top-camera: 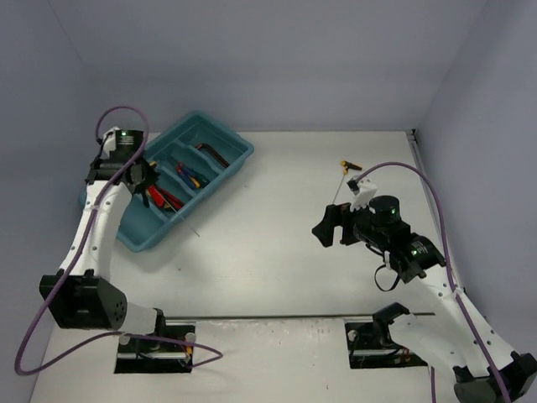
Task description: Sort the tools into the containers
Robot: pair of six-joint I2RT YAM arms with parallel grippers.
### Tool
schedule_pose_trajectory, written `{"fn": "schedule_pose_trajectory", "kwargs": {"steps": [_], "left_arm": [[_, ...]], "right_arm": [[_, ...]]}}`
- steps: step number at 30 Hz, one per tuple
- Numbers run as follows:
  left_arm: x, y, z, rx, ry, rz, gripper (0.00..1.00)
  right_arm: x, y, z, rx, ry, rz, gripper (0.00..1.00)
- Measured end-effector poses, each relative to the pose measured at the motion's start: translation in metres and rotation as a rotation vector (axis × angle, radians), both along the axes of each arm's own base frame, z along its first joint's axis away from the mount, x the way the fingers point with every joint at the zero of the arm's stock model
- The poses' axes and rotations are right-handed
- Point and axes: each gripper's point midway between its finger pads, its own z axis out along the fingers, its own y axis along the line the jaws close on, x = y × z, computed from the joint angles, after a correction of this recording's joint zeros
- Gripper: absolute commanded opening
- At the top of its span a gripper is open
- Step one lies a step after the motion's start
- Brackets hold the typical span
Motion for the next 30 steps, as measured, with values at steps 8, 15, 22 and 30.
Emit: {"fn": "schedule_pose_trajectory", "kwargs": {"steps": [8, 15, 22, 30], "left_arm": [[-0.036, 0.1, -0.058, -0.035, 0.165, 0.182, 0.0], [-0.033, 0.134, -0.103, -0.047, 0.268, 0.217, 0.04], [-0.016, 0.139, -0.146, -0.062, 0.355, 0.155, 0.28], [0.001, 0.146, -0.149, -0.053, 0.334, 0.126, 0.54]], "right_arm": [[-0.002, -0.001, -0.002, -0.008, 0.006, 0.002, 0.92], [-0.004, -0.003, 0.0, -0.01, -0.003, -0.001, 0.92], [-0.005, -0.005, -0.003, -0.021, 0.009, -0.009, 0.92], [0.001, -0.011, -0.01, -0.048, 0.025, -0.048, 0.92]]}}
